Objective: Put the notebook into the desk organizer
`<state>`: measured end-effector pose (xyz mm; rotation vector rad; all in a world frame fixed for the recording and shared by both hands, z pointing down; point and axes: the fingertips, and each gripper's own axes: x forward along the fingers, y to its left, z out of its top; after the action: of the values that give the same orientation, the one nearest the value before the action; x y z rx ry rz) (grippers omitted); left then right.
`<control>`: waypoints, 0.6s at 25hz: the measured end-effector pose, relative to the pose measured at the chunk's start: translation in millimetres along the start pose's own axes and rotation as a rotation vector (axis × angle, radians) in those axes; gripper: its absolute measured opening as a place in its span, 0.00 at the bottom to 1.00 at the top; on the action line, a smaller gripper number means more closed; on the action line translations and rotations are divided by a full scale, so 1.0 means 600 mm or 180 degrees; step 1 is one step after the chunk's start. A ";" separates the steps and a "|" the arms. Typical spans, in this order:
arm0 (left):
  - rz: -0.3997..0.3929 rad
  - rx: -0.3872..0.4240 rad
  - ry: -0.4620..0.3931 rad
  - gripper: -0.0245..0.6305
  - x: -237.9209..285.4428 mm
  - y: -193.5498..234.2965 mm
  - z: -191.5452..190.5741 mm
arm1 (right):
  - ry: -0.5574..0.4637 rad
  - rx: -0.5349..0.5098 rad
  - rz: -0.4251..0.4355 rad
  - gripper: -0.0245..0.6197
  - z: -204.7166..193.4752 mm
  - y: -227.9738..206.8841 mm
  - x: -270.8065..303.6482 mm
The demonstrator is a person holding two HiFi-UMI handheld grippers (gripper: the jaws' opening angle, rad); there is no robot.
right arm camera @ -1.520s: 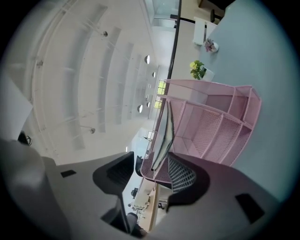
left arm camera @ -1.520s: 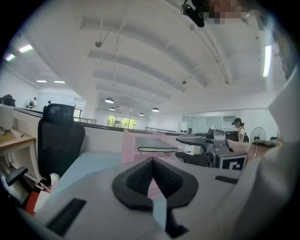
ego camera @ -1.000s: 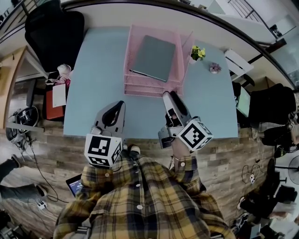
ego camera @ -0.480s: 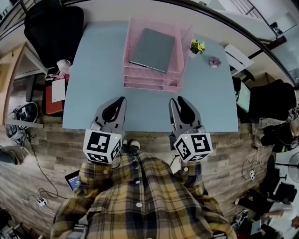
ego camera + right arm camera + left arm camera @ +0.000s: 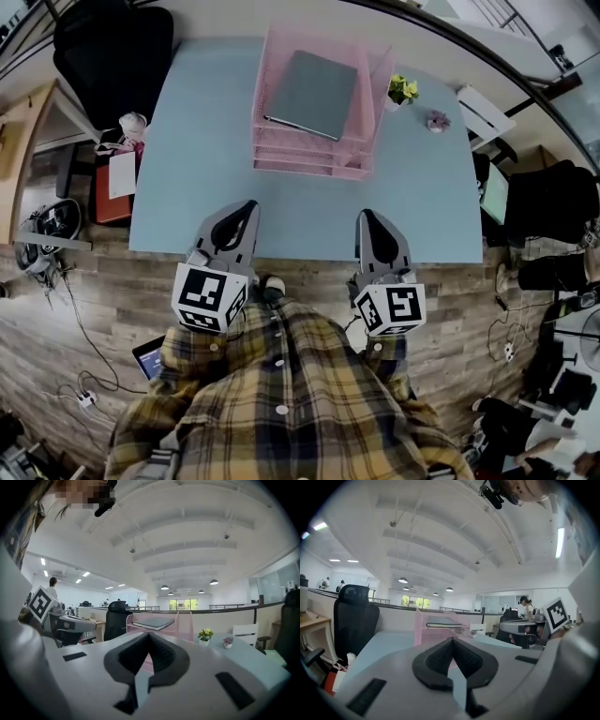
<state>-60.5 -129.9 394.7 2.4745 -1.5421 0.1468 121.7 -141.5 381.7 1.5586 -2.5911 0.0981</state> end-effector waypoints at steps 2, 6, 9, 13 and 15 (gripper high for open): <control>0.0007 0.0000 -0.0001 0.03 -0.007 0.001 -0.004 | 0.0025 0.0033 -0.0017 0.04 -0.009 -0.002 -0.006; -0.0005 -0.0003 0.0009 0.03 -0.014 0.002 -0.016 | 0.0044 0.0131 -0.0091 0.04 -0.023 -0.007 -0.014; -0.0009 -0.0015 0.0029 0.03 -0.015 0.003 -0.025 | 0.0063 0.0182 -0.0122 0.04 -0.033 -0.011 -0.015; -0.0007 -0.0012 0.0038 0.03 -0.013 0.007 -0.030 | 0.0080 0.0187 -0.0117 0.04 -0.039 -0.011 -0.011; 0.0000 -0.0013 0.0046 0.03 -0.012 0.010 -0.032 | 0.0087 0.0176 -0.0112 0.04 -0.041 -0.011 -0.009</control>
<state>-68.6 -121.4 412.5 2.4648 -1.5352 0.1609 131.6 -136.9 405.3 1.6086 -2.5600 0.1881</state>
